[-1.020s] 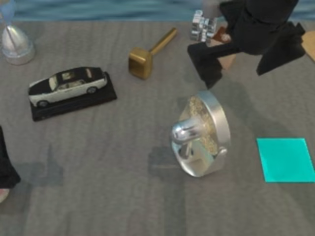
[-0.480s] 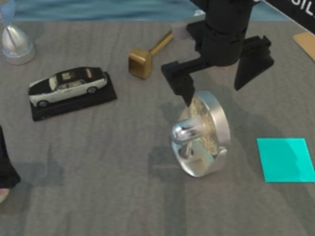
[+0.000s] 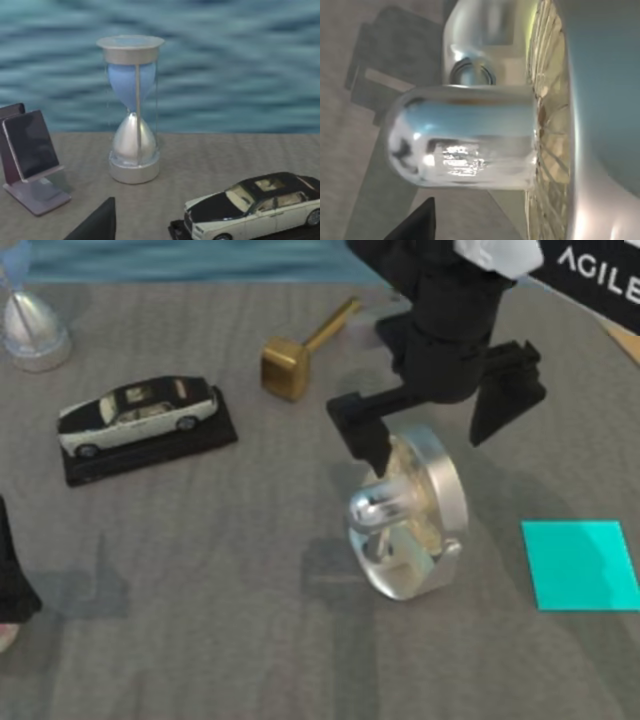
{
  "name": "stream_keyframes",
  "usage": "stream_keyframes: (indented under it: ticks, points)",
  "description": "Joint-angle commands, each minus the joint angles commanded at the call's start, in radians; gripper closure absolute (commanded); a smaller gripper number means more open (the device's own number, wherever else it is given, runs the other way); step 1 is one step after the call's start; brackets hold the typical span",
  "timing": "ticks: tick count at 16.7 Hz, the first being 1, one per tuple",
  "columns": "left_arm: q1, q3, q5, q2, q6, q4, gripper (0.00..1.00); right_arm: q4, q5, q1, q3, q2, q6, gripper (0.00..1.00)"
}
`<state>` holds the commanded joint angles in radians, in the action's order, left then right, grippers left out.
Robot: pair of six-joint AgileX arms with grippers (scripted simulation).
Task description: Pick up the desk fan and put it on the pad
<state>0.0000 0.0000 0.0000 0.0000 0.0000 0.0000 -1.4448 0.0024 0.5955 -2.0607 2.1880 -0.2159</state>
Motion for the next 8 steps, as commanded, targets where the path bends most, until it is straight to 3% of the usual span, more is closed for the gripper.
stream_keyframes:
  ticks: [7, 8]
  points:
    - [0.000, 0.000, 0.000, 0.000, 0.000, 0.000, 0.00, 0.090, 0.000, 0.003, 0.099, -0.011, -0.002, 0.00]
    - [0.000, 0.000, 0.000, 0.000, 0.000, 0.000, 0.00, 0.090, 0.000, 0.003, 0.099, -0.011, -0.002, 0.08]
